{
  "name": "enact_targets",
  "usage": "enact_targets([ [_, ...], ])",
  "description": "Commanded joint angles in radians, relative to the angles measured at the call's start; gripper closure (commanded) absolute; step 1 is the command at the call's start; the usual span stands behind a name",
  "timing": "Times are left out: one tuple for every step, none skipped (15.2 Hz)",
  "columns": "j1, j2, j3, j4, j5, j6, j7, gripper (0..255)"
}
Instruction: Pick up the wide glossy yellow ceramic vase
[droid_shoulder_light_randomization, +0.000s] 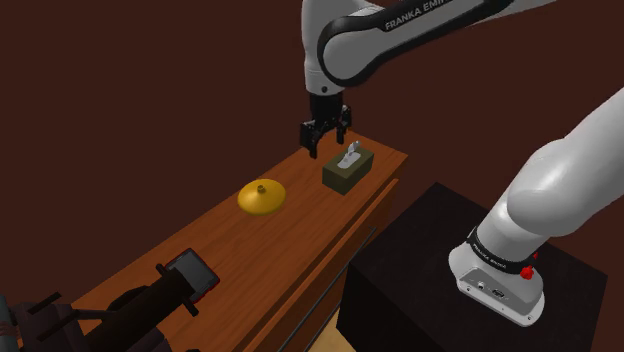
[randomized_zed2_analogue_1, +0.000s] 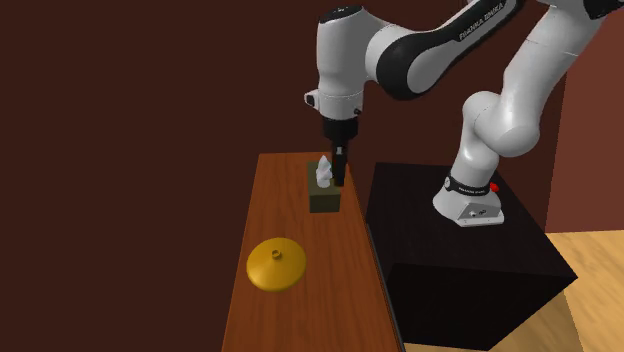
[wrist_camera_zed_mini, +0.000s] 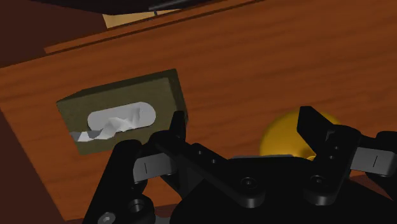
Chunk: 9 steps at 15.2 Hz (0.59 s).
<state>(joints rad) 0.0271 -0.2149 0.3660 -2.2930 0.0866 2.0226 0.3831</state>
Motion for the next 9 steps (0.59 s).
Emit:
enact_targets([
  [0.000, 0.076, 0.022, 0.038, -0.029, 0.046, 0.043, 0],
  [0.002, 0.115, 0.032, 0.060, -0.047, 0.064, 0.066, 0],
  [0.004, 0.154, 0.041, 0.084, -0.066, 0.081, 0.090, 0],
  [0.007, 0.194, 0.049, 0.109, -0.087, 0.097, 0.114, 0],
  [0.012, 0.234, 0.055, 0.136, -0.109, 0.110, 0.139, 0],
  [0.018, 0.274, 0.060, 0.164, -0.133, 0.122, 0.163, 0],
  [0.025, 0.314, 0.063, 0.193, -0.157, 0.133, 0.188, 0],
  [0.033, 0.355, 0.064, 0.224, -0.181, 0.141, 0.212, 0],
  [0.044, 0.395, 0.064, 0.257, -0.206, 0.148, 0.235, 0],
])
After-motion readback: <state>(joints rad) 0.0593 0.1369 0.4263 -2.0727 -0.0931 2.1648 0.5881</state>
